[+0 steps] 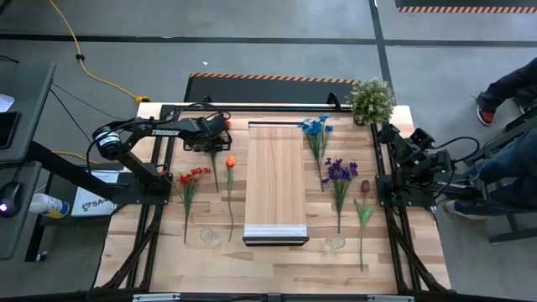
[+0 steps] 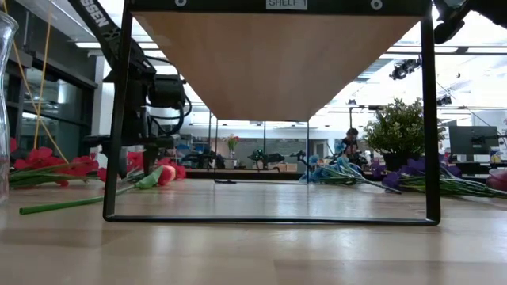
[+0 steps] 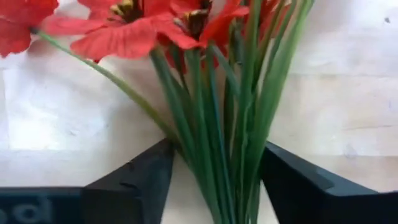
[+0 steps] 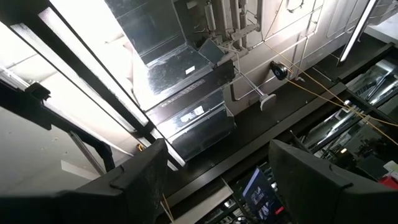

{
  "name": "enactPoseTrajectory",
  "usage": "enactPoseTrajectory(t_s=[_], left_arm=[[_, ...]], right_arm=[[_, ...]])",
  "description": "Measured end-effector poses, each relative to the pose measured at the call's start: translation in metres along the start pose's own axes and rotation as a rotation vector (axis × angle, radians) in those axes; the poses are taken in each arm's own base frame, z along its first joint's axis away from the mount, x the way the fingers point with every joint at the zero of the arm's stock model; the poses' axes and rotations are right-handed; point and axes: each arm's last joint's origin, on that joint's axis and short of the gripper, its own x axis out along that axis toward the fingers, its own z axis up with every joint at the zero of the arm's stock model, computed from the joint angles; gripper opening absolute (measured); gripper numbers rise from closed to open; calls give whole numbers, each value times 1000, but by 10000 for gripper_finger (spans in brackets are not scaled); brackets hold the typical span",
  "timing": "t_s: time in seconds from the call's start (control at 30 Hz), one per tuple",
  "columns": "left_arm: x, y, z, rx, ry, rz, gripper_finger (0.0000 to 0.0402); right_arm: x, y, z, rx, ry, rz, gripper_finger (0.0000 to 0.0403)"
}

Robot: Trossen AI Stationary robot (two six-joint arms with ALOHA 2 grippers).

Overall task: Pick and place flowers into a vace then onto a shelf
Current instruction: Put the top orange flowers into the left transparent vase

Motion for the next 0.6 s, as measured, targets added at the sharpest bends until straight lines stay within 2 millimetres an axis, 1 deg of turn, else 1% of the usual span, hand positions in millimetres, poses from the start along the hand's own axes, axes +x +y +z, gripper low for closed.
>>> enactPoseTrajectory(t_s=[0.2,0.6], left_arm=[[0,-1,1,-8,-13,-8,179],[-1,-3,2,-34,-18,-28,59]], right_arm=[[0,0,0,0,0,0,267],[0,0,0,-1,3,-2,268]])
